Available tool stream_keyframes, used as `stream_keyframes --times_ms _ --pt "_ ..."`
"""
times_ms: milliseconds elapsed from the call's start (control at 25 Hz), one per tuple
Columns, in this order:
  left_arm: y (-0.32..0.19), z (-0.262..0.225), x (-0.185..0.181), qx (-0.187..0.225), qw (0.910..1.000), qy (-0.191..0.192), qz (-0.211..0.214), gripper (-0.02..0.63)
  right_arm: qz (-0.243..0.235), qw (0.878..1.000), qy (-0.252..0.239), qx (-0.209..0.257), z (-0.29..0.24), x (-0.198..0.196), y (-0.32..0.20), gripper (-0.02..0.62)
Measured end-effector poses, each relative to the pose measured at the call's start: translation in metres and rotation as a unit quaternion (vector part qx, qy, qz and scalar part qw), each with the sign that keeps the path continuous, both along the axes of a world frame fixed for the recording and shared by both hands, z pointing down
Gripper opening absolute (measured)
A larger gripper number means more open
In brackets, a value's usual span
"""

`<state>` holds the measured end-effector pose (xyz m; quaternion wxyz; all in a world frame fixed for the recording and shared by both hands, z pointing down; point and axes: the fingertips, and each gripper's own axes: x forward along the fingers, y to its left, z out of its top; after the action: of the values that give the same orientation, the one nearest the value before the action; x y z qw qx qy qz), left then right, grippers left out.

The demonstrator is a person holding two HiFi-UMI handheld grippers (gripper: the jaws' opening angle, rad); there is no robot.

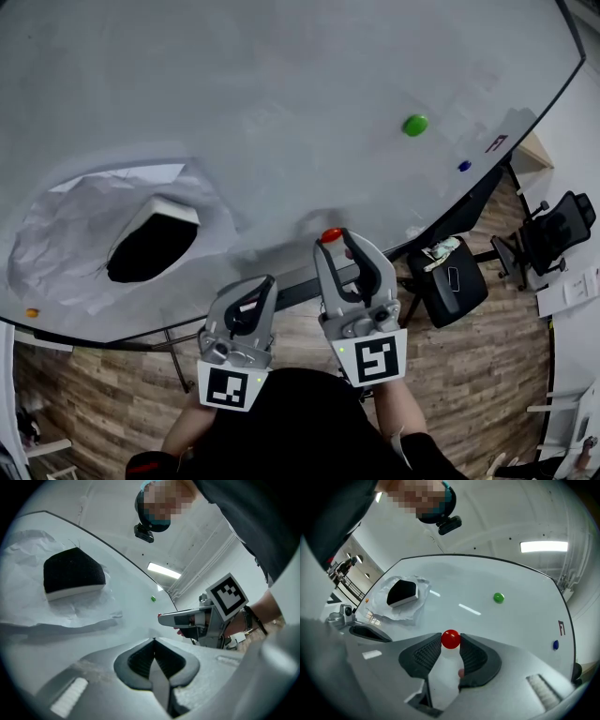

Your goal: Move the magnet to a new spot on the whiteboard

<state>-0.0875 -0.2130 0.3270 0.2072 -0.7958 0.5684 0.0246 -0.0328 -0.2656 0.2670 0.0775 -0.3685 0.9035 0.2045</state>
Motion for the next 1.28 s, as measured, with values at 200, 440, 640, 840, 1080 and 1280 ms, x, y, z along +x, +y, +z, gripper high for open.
stream_keyframes --times_ms 200,440,640,840,1080,1280 --pt "0.007 0.000 0.013 0.000 1.0000 -0.001 -0.008 0.002 -0.005 1.000 -0.007 -0.002 -0.002 0.016 0.008 0.126" --pt "0.020 0.000 0.029 -0.003 0.9998 -0.006 -0.018 0.002 -0.014 1.000 -0.007 -0.007 0.000 0.034 0.024 0.126" --pt "0.035 0.002 0.045 -0.010 0.9996 -0.008 -0.024 0.002 -0.022 1.000 -0.007 -0.010 0.003 0.052 0.042 0.126" --pt "0.053 0.007 0.064 -0.019 0.9993 -0.009 -0.030 0.002 -0.025 1.000 -0.008 -0.015 0.005 0.071 0.058 0.126" --pt "0.075 0.009 0.079 -0.019 0.9987 -0.012 -0.046 0.002 -0.038 0.999 -0.011 -0.018 0.005 0.091 0.081 0.126" --pt "0.091 0.009 0.087 -0.017 0.9978 -0.012 -0.063 0.002 -0.049 0.998 -0.016 -0.026 0.007 0.107 0.096 0.126"
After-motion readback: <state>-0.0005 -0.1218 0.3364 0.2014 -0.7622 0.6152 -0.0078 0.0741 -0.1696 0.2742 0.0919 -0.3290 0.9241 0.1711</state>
